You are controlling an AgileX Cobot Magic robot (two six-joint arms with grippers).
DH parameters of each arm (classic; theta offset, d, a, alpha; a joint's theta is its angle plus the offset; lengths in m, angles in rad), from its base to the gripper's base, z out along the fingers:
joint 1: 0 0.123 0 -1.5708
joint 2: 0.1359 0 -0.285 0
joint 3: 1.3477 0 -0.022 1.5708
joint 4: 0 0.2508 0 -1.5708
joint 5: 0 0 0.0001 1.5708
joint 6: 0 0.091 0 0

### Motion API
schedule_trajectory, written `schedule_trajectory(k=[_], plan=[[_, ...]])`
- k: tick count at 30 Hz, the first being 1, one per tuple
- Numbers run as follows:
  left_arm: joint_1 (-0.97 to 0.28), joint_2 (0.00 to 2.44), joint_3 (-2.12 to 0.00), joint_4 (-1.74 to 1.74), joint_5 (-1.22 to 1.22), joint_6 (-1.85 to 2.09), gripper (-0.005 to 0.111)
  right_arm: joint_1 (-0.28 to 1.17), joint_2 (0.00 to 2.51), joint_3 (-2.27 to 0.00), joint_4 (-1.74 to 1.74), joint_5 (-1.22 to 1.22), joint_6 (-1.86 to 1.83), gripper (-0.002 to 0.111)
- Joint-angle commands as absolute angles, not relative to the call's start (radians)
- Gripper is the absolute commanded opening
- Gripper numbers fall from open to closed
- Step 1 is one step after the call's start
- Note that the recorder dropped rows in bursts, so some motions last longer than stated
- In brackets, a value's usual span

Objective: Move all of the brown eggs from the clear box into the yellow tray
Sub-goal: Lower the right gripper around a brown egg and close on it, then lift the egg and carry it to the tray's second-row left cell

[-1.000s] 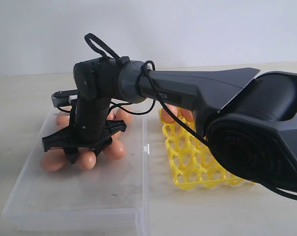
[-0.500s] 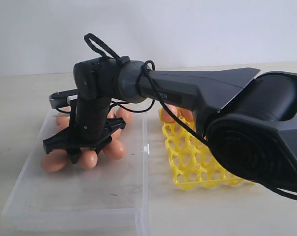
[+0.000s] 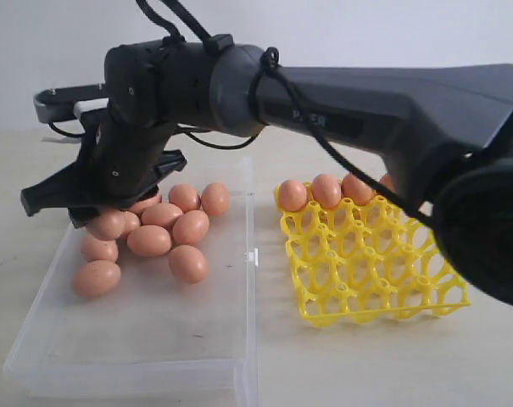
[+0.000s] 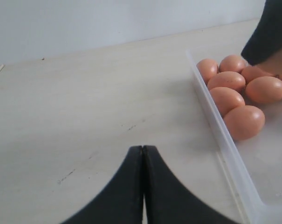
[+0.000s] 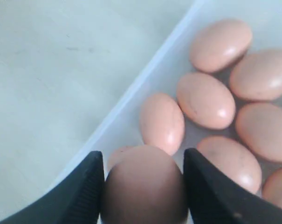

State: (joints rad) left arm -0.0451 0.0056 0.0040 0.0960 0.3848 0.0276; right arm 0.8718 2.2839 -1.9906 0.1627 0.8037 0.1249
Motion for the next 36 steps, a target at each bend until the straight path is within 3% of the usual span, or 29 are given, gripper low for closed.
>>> schedule_trajectory(k=[1, 10, 20, 36], plan=[[-0.05, 0.0, 0.0, 0.095, 0.379, 0.022, 0.0, 0.896, 2.158, -1.863, 0.184, 0.642, 0.038, 0.0], [-0.05, 0.0, 0.0, 0.095, 0.379, 0.022, 0.0, 0.889, 1.888, -1.4, 0.21, 0.188, -0.056, 0.0], [-0.05, 0.0, 0.0, 0.095, 0.379, 0.022, 0.0, 0.761, 1.67, -0.909, 0.484, -0.331, -0.297, 0.0], [-0.05, 0.0, 0.0, 0.095, 0.379, 0.022, 0.0, 0.491, 1.709, -0.81, 0.189, -0.36, -0.063, 0.0]])
